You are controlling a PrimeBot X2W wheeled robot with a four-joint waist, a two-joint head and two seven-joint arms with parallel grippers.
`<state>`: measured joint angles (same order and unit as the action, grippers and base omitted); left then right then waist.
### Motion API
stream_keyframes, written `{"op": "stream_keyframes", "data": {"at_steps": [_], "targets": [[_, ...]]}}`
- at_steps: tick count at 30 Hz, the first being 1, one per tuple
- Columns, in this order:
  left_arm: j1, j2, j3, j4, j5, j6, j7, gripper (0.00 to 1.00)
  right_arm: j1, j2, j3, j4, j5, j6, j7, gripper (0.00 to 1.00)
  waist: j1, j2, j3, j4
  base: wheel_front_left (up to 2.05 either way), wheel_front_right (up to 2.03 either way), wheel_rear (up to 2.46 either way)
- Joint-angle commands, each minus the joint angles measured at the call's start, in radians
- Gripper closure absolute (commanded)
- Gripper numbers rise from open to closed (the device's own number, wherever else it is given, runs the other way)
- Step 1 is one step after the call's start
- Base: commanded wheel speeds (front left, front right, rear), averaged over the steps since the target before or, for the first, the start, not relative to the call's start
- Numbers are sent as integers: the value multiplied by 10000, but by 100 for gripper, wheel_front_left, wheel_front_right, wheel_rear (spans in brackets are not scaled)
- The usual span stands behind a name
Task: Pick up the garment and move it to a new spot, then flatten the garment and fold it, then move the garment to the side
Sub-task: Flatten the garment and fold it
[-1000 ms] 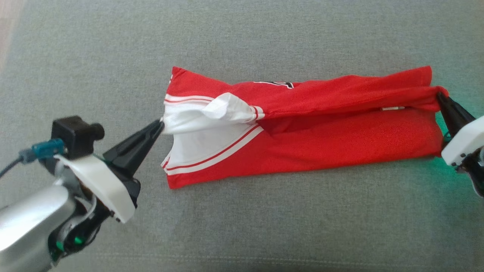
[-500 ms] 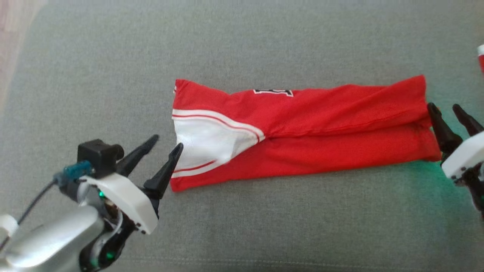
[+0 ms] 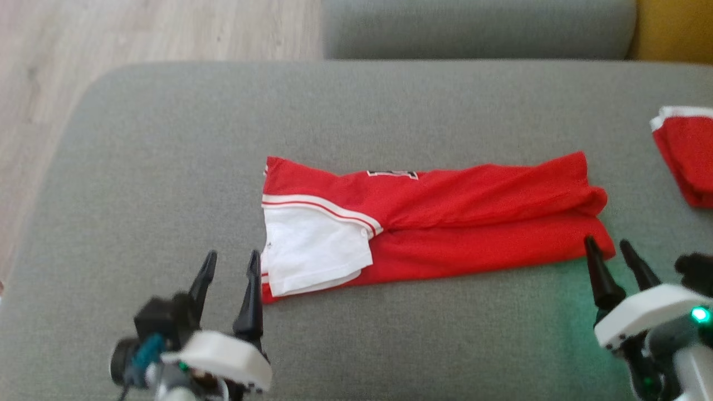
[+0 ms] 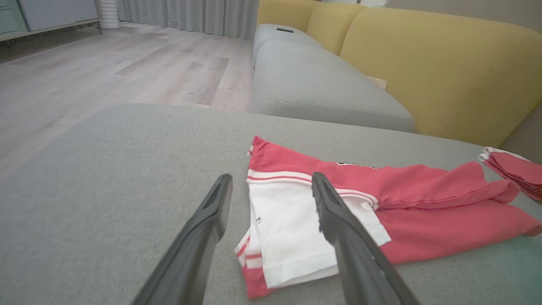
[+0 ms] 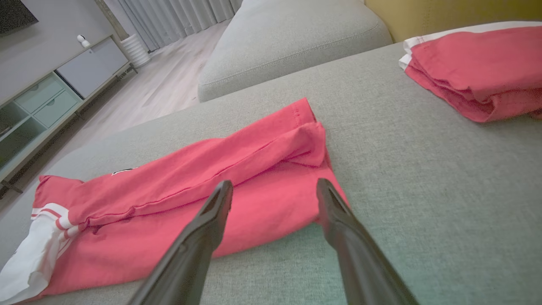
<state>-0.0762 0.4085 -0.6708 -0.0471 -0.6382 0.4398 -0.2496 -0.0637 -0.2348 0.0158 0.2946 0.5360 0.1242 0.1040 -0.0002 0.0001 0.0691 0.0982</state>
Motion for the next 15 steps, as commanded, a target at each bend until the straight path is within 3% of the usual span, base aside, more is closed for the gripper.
{"op": "stream_keyframes", "data": {"at_steps": [1, 9, 15], "targets": [[52, -245, 852, -274, 517, -95, -120, 0, -48, 45, -11, -209, -256, 65, -240, 0, 2, -1, -400, 114, 0, 0, 0], [1397, -1603, 1643, -185, 2854, -794, -121, 0, -94, 766, -786, 550, -1115, 65, -636, 0, 2, -1, -700, 693, 0, 0, 0], [1520, -2249, 1778, -122, 3817, -1400, -121, 0, -1327, 717, -2159, 1843, -2199, 65, -623, 0, 2, -1, -401, 1183, 0, 0, 0]]}}
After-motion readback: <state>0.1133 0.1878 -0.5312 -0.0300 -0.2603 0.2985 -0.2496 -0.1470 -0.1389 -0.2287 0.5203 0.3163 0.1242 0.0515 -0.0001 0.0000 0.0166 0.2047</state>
